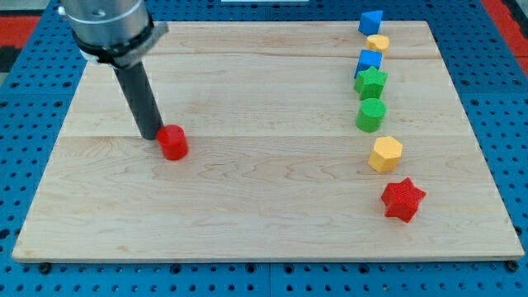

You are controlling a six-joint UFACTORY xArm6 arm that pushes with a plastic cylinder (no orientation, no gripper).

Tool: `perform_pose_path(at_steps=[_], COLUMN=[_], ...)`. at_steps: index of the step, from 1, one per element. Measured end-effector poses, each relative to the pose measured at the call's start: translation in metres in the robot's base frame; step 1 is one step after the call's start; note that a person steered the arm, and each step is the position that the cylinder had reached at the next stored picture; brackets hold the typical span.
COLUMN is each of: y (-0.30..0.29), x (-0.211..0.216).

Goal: Place the red circle to the top of the yellow hexagon

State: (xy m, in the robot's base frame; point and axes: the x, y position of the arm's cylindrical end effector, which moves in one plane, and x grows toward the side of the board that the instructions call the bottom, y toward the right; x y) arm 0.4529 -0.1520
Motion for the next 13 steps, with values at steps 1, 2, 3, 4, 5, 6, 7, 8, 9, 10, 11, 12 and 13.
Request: perform_pose_path(at_steps=[1,2,3,4,5,6,7,8,9,10,11,12,13], y=[0.019,0.060,0.070,0.077,0.110,0.141,0.174,0.210,0.219,0.219,0.211,0.193,0.199], x=[0.032,0.058,0.039,0.031,0.047,0.049,0.049,0.052,0.035,0.031,0.041,0.036,0.029])
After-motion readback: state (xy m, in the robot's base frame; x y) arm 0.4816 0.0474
